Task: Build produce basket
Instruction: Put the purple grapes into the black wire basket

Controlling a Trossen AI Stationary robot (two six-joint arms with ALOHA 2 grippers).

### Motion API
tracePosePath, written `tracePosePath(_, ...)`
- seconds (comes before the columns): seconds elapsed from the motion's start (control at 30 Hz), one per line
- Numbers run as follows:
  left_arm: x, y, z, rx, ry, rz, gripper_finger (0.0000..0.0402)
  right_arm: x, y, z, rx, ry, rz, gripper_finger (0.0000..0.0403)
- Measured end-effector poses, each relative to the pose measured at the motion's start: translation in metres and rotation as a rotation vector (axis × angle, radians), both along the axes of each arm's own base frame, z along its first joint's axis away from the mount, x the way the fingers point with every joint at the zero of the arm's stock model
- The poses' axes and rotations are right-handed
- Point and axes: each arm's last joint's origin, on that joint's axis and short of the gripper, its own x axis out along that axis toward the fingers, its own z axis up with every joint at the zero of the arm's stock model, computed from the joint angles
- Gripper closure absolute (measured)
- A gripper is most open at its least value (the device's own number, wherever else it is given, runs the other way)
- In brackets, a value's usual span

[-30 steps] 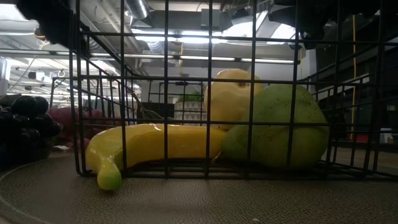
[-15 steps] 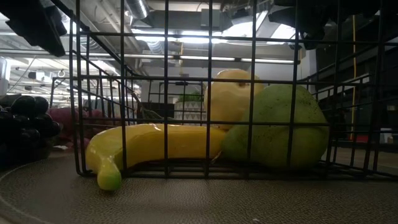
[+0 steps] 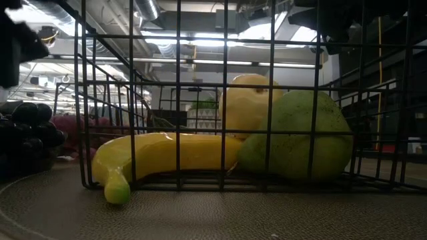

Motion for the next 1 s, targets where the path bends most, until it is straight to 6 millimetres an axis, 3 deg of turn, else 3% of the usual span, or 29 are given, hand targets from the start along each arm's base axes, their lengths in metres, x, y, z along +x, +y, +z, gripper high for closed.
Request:
tracePosePath(0.53, 0.013, -0.015, -0.043, 0.09, 0.079, -0.002, 0.0301, 0.0, 0.0, 0.0, 0.001, 0.0, 0.0, 0.0265)
tracePosePath(0.83, 0.016, -0.016, -0.044, 0.08, 0.054, 0.022, 0.0302, 0.0, 0.0, 0.0, 0.001, 0.0, 0.0, 0.0265)
tracePosePath(1.0, 0.016, -0.016, -0.044, 0.073, 0.055, 0.031, 0.0343, 0.0, 0.0, 0.0, 0.0, 0.0, 0.0, 0.0265)
